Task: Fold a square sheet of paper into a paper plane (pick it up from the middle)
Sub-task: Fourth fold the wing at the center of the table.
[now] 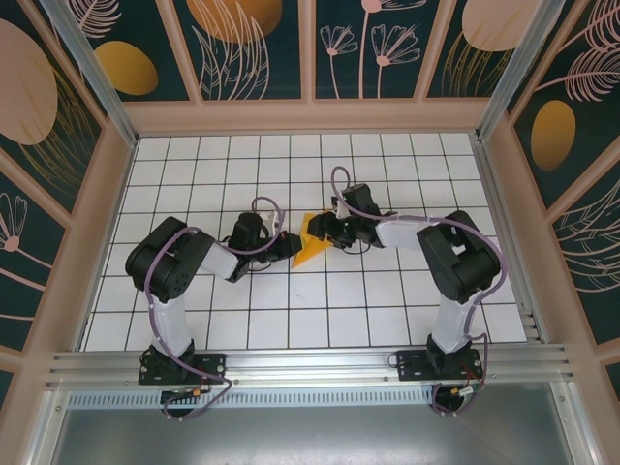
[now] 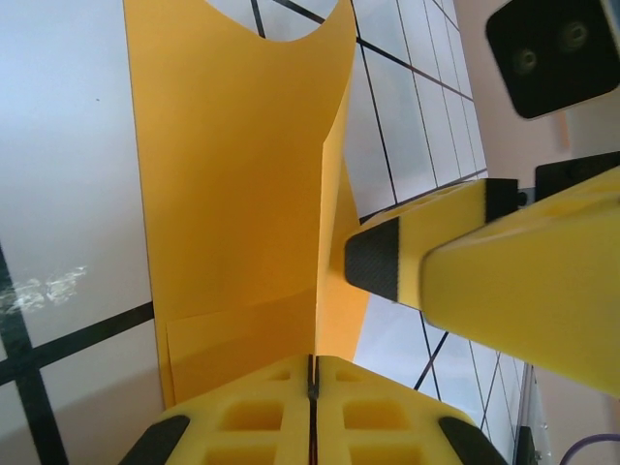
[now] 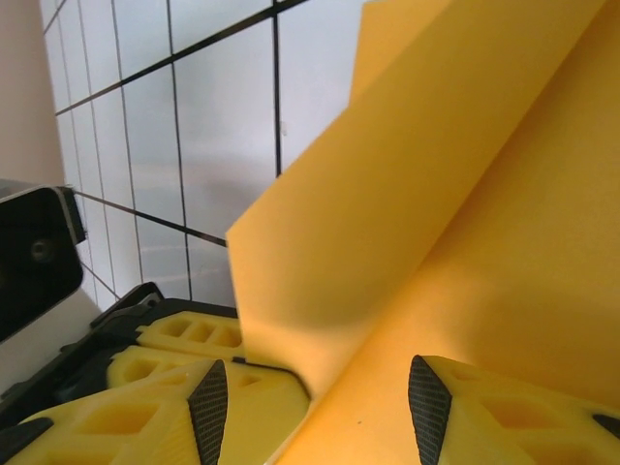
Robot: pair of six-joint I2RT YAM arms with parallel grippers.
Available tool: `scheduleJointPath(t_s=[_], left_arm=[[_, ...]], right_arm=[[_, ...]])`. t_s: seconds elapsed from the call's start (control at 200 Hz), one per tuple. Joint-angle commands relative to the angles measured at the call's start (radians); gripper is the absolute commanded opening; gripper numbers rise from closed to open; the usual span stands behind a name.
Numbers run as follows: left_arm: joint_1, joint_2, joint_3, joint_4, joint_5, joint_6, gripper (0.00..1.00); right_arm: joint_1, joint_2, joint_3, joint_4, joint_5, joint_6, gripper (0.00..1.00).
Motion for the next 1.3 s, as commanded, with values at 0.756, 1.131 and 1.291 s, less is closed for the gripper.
scheduleJointPath(t_s=[0.756, 1.131, 1.291], left_arm=[[0.006, -0.003, 0.024, -0.03, 0.083, 0.029, 0.34], [0.024, -0.192, -0.005, -0.279, -0.03, 0.168, 0.44], [0.023, -0.226, -0.009, -0.279, -0.053, 0.15, 0.36]], right_arm=[[0.01, 0.129, 0.109, -0.22, 0.126, 0.016, 0.55], [0.01, 0.133, 0.123, -0.284, 0.188, 0.049, 0.56], [0.012, 0.137, 0.131, -0.31, 0.209, 0.06, 0.56]])
